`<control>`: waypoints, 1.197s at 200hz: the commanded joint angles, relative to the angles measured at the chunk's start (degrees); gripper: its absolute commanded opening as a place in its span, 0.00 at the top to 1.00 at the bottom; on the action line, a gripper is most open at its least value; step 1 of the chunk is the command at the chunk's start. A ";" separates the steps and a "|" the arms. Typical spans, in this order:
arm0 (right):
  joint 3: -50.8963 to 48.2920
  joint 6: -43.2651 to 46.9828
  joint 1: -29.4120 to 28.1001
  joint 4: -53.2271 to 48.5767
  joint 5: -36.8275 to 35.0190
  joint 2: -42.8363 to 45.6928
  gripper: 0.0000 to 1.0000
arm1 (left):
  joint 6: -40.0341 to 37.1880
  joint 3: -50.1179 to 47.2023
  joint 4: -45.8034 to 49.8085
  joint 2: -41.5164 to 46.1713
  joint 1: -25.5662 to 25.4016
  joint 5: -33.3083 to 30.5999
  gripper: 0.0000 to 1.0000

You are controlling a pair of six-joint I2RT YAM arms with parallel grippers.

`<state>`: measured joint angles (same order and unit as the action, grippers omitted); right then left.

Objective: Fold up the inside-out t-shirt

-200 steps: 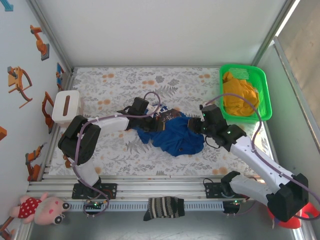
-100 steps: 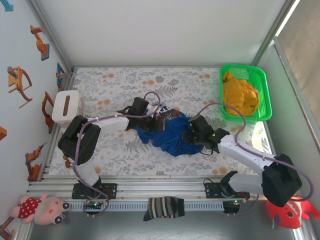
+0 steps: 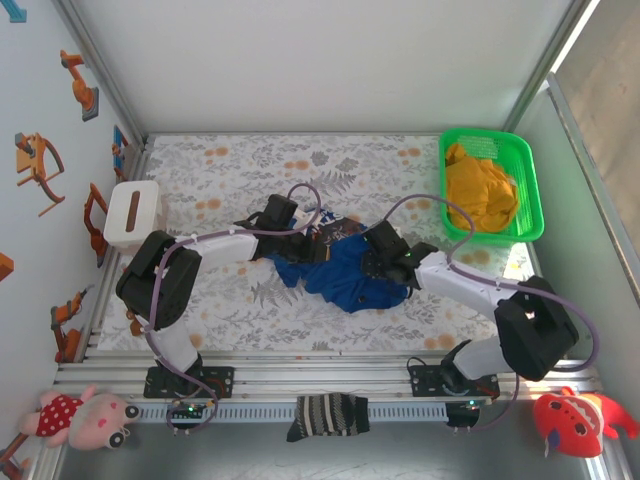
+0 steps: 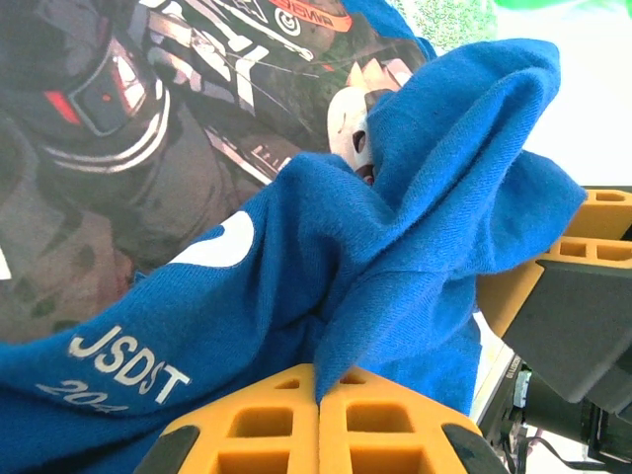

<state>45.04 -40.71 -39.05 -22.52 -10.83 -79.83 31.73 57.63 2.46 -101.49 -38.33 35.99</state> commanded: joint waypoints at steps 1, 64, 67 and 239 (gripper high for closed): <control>1.81 -1.30 -0.32 -7.34 -8.09 2.40 0.71 | 0.11 -0.16 1.22 2.06 0.01 0.63 1.00; 1.19 -0.31 0.11 -11.31 -9.57 9.10 1.00 | 0.09 -0.27 0.79 2.14 0.16 0.66 1.00; 1.19 -0.27 0.13 -11.18 -9.55 9.10 1.00 | 0.09 -0.24 0.76 2.13 0.11 0.63 1.00; -0.71 -2.02 1.33 -13.44 -11.24 2.34 0.73 | 0.90 -1.84 -0.83 2.49 1.27 0.84 1.00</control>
<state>46.46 -42.68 -38.92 -28.45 -14.79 -82.21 31.75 57.41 2.37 -101.30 -38.09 36.01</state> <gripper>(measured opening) 0.281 0.042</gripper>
